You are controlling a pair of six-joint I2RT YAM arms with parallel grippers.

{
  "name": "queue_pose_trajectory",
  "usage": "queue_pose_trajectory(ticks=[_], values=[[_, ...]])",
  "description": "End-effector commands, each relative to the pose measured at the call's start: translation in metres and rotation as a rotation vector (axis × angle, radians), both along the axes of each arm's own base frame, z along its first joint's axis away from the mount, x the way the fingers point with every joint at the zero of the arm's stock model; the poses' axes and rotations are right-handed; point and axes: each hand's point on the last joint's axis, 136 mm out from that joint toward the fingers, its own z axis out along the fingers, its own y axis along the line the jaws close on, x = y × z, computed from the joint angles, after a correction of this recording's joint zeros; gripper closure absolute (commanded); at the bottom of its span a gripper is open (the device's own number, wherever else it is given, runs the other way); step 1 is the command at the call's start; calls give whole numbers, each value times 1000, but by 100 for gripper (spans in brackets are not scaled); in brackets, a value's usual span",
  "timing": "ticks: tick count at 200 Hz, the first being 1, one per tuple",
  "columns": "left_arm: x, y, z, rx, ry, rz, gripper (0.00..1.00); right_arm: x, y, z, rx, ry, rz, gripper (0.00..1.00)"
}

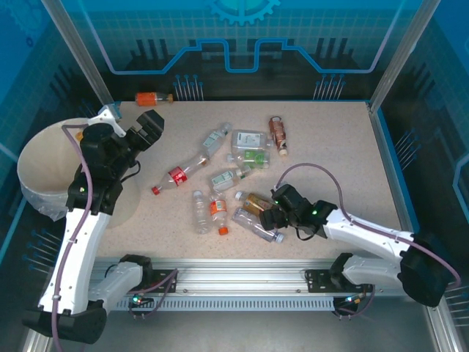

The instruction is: Put the plastic bottles in the bin

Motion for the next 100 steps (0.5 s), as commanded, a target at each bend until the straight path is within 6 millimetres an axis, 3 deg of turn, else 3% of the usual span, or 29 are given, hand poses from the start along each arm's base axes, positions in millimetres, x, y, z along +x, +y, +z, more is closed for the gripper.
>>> queue_pose_trajectory(ticks=[1,39,64,79,100], values=[[3,-3,-1,1,-8,-10,1,10,4,6,-47,-14,7,0],[3,-4,-10,-4,19,-14,1,27,6,-7,-84,64,18,1],[4,-7,-21,-26,43,-25,1,31,11,-15,3,135,3,4],[4,-8,-24,-26,54,-28,1,36,4,-19,24,149,-51,12],[5,-9,-27,-29,61,-29,1,40,-11,-20,12,151,-121,15]])
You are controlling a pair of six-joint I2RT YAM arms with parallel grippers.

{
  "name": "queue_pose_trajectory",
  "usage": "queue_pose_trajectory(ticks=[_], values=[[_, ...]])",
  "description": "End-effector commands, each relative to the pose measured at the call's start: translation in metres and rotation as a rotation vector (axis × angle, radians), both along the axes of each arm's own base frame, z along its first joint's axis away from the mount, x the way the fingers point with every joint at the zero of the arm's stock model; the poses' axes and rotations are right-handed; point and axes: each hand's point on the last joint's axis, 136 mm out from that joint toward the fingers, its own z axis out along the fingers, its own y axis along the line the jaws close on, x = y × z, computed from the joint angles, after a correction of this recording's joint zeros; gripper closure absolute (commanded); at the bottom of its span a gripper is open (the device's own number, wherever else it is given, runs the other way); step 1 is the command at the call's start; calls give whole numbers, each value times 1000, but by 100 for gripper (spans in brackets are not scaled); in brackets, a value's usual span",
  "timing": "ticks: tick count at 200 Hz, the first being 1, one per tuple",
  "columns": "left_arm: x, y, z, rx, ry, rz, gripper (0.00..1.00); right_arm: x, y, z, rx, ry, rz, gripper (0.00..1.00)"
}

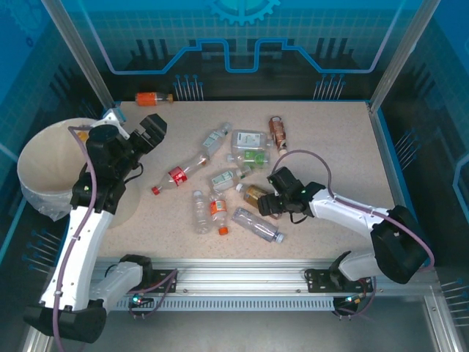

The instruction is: Put the plastic bottles in the bin

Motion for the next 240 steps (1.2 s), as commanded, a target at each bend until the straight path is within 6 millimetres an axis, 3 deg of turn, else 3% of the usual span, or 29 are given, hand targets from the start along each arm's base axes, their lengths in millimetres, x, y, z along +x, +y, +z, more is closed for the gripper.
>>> queue_pose_trajectory(ticks=[1,25,42,72,96,135,163,201,240], values=[[1,-7,-4,-24,9,-27,1,-3,-15,-10,-10,55,-62,15],[4,-10,-11,-40,21,-31,1,-3,-22,-10,25,57,-102,18],[6,-11,-16,-42,35,-35,1,-5,-11,-6,107,53,-40,17],[9,-13,-18,-42,45,-42,1,-7,-5,-7,97,61,33,3],[11,-14,-18,-43,44,-47,1,-5,-3,-12,41,68,77,0],[10,-15,-19,-36,50,-50,1,2,0,-25,-67,74,97,1],[11,-19,-20,-19,63,-84,1,10,2,-25,-64,48,72,10],[14,-44,-19,-14,66,-214,1,14,1,-16,-50,10,58,21],[14,-95,-3,-5,2,-442,1,17,10,16,52,-73,64,28]])
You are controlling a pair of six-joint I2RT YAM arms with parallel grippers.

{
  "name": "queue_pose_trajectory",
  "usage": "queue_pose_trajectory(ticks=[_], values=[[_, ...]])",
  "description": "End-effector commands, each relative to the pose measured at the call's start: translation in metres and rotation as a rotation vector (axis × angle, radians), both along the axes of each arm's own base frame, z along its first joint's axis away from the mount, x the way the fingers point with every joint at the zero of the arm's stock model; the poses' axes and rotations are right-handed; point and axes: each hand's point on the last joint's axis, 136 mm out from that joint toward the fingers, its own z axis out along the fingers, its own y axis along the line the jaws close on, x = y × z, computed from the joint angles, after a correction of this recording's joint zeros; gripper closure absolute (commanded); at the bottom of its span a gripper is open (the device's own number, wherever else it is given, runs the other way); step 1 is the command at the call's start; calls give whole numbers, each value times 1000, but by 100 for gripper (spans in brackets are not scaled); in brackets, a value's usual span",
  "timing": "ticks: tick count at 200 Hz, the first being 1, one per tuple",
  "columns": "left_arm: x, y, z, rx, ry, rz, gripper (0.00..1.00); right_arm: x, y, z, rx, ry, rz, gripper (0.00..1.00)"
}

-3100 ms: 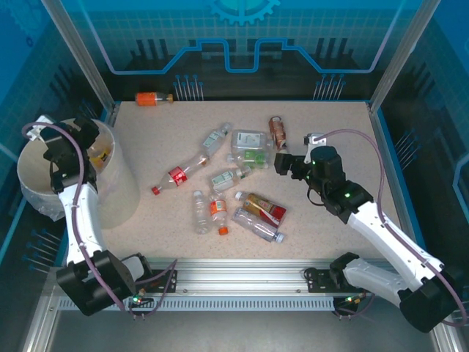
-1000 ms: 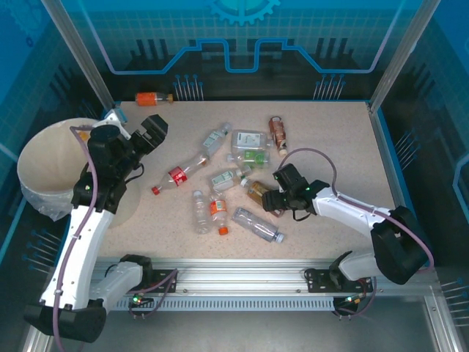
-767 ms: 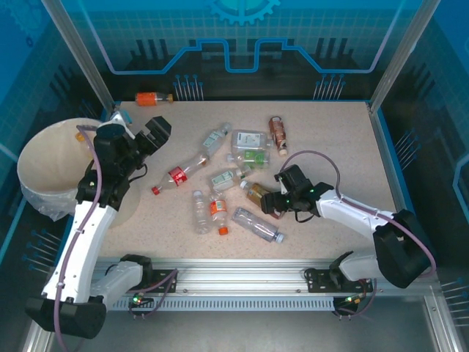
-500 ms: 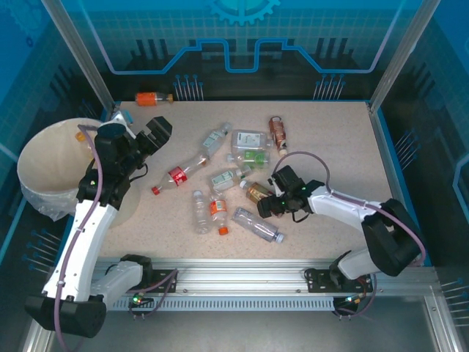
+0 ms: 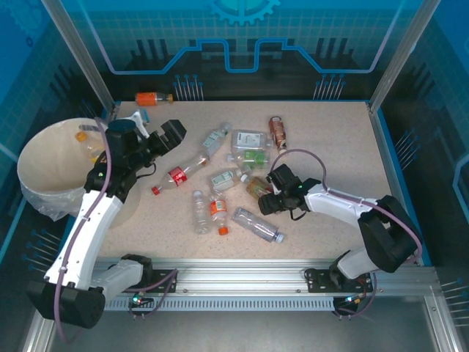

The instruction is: Put the plastic bottles in the bin

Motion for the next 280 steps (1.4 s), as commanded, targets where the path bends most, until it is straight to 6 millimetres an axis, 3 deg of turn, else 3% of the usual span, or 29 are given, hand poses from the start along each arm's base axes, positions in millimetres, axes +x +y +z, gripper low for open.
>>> queue_pose_trajectory(ticks=[1,40,81,150,189,231,280], values=[[-3,-39,35,-3,-113,-188,1,7,11,31,95,-89,1,28],[-3,-82,36,35,-133,-324,1,11,24,88,257,-219,9,30],[1,-101,27,22,-160,-347,1,13,41,149,497,-327,-15,31],[-23,-154,18,-37,-196,-606,1,9,90,225,878,-371,87,31],[-24,-170,14,-57,-199,-656,1,5,109,253,943,-404,157,31],[-24,-185,26,-150,-249,-728,1,-3,126,261,1000,-379,222,30],[-40,-193,28,-170,-273,-830,18,-3,131,268,1039,-376,233,29]])
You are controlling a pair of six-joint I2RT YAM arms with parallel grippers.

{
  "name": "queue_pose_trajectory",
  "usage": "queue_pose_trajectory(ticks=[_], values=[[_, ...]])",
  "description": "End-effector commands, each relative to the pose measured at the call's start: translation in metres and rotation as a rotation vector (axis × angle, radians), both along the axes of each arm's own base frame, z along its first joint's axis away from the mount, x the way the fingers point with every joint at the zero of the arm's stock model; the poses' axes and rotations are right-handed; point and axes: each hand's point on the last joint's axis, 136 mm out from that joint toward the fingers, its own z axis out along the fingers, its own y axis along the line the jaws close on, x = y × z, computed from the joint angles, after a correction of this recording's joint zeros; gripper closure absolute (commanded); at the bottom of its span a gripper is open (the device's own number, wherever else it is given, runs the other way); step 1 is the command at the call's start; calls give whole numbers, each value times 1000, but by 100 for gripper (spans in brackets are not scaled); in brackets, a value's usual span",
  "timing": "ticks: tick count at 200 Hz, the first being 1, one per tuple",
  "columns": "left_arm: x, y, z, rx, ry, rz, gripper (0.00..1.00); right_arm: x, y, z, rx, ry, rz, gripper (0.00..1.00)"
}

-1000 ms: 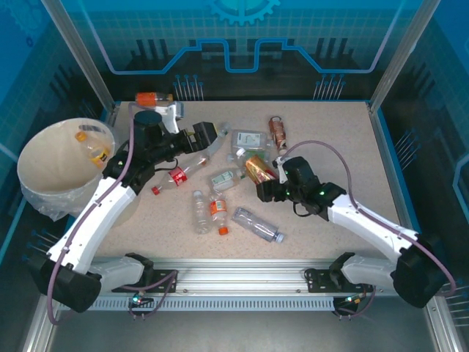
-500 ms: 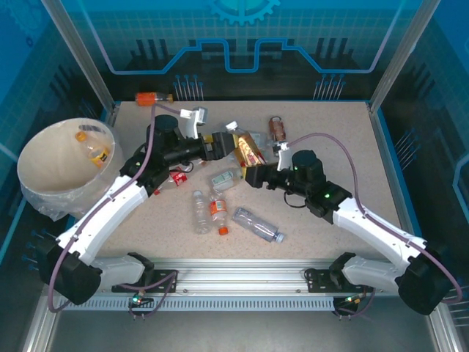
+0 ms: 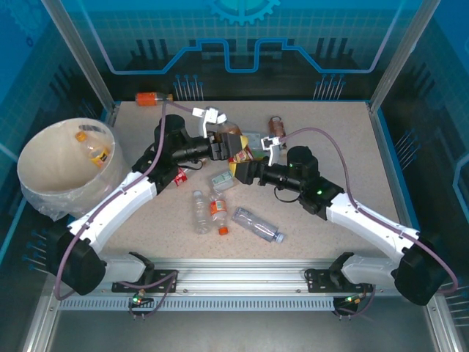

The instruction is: Put the plastic bottles in the bin

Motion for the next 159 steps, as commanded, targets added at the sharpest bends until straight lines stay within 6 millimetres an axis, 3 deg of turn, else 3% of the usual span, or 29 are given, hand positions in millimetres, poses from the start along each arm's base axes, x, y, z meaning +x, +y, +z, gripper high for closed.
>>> queue_pose_trajectory(ticks=[1,35,56,62,67,122,159], values=[[-16,-10,6,-18,-37,-101,18,-7,11,31,78,-69,53,29],[-16,-5,4,2,-57,-75,37,-8,12,29,74,-66,67,27],[-9,0,1,26,-58,-13,42,-9,13,26,61,-67,78,23],[-6,2,1,32,-60,5,43,-10,13,24,51,-65,83,21],[-5,3,0,37,-61,19,43,-9,14,37,63,-93,87,18],[6,13,-4,82,-76,107,44,-8,9,20,-50,-83,77,0],[14,29,-5,145,-87,209,44,-5,2,13,-149,-100,53,0]])
